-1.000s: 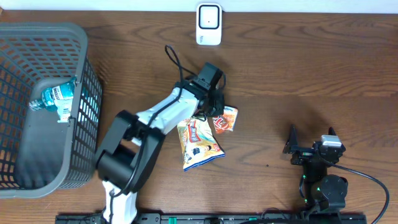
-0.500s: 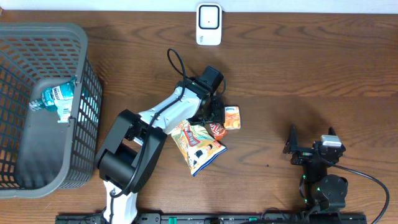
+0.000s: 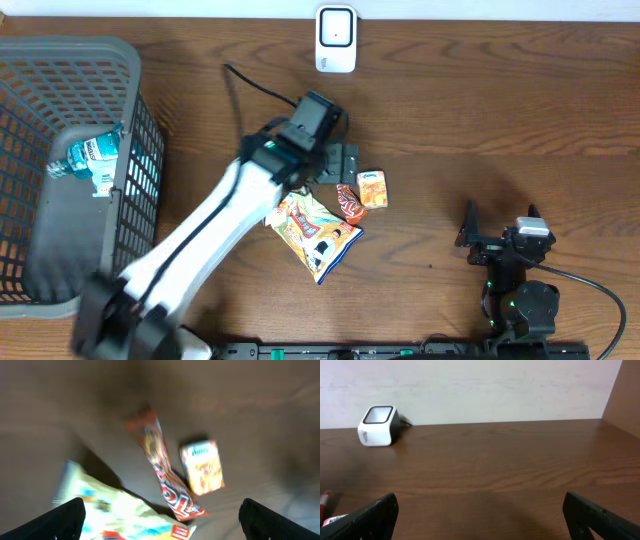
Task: Scan the item barcode
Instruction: 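Carry the red chocolate bar out and drop it beside the tissue pack, then reach the left gripper into the basket and grasp the green wet wipes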
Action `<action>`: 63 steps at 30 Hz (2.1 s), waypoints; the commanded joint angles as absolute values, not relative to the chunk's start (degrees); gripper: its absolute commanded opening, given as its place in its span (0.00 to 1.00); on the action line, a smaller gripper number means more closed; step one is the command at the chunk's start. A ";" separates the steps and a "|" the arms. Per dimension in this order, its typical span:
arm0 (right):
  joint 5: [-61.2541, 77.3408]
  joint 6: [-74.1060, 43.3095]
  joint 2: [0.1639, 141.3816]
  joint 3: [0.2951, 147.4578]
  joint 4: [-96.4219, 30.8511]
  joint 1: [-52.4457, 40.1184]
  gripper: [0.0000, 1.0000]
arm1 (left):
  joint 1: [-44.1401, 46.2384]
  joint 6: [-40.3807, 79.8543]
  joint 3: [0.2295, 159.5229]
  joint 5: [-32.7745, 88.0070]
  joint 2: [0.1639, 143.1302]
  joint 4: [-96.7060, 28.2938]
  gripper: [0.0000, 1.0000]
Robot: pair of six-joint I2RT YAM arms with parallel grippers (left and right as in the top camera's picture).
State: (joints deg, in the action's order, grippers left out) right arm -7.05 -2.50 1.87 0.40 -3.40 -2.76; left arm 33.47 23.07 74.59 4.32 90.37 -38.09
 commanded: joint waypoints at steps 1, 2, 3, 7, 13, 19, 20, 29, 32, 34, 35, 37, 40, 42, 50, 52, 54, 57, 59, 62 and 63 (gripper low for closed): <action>-6.94 -2.04 1.85 0.32 -3.64 -2.98 0.99 | 31.75 19.31 75.26 -11.60 81.49 -38.50 0.98; -6.94 -2.07 1.85 0.32 -3.64 -2.98 0.99 | 30.61 19.31 75.48 -15.40 79.05 -38.37 0.98; -6.94 -2.07 1.85 0.32 -3.64 -2.98 0.99 | 29.30 19.33 75.72 -18.06 77.08 -38.26 0.98; -6.94 -2.07 1.85 0.32 -3.64 -2.98 0.99 | 18.79 19.97 77.97 -21.69 70.08 -38.15 0.97; -6.94 -2.07 1.85 0.32 -3.64 -2.98 0.99 | -4.51 27.86 80.66 -15.05 66.63 -38.17 0.98; -6.94 -2.04 1.85 0.32 -3.64 -2.98 0.99 | -25.85 38.17 80.64 2.55 71.31 -40.51 0.98; -6.94 -2.04 1.85 0.32 -3.64 -2.98 0.99 | -28.27 38.81 80.64 5.34 72.90 -40.77 0.98; -6.94 -2.04 1.85 0.32 -3.64 -2.98 0.99 | -34.15 46.65 80.64 11.70 91.50 -46.19 0.98; -6.94 -2.04 1.85 0.32 -3.64 -2.98 0.99 | -33.82 49.01 80.64 11.66 97.14 -47.33 0.98; -6.94 -2.04 1.85 0.32 -3.64 -2.98 0.99 | -33.67 50.33 80.60 11.60 100.40 -47.55 0.98; -6.94 -2.04 1.85 0.32 -3.64 -2.98 0.99 | -33.67 50.43 80.60 11.62 101.65 -47.55 0.98; -6.94 -2.07 1.85 0.32 -3.64 -2.98 0.99 | -33.54 50.74 80.60 11.60 104.16 -47.62 0.98; -6.94 -2.04 1.85 0.32 -3.64 -2.98 0.99 | -32.99 50.96 80.58 11.57 106.63 -47.75 0.98; -6.94 -2.07 1.85 0.32 -3.64 -2.98 0.99 | -32.25 51.35 80.49 11.49 107.77 -47.70 0.98; -6.94 -2.04 1.85 0.32 -3.64 -2.98 0.99 | -28.69 54.22 80.01 7.97 110.78 -47.53 0.98; -6.94 -2.07 1.85 0.32 -3.64 -2.98 0.99 | -28.12 54.48 79.70 5.67 111.59 -47.44 0.97; -6.94 -2.07 1.85 0.32 -3.64 -2.98 0.99 | -27.66 55.27 79.18 3.66 112.29 -47.46 0.98; -6.94 -2.04 1.85 0.32 -3.64 -2.98 0.99 | -27.51 55.22 78.59 3.38 113.23 -47.31 0.98; -6.94 -2.04 1.85 0.32 -3.64 -2.98 0.99 | -27.51 55.18 78.17 3.36 113.56 -47.33 0.99; -6.94 -2.07 1.85 0.32 -3.64 -2.98 0.99 | -27.51 54.08 77.87 3.38 113.60 -47.66 0.74; -6.94 -2.04 1.85 0.32 -3.64 -2.98 0.99 | -27.51 53.78 77.87 3.36 113.58 -47.81 0.61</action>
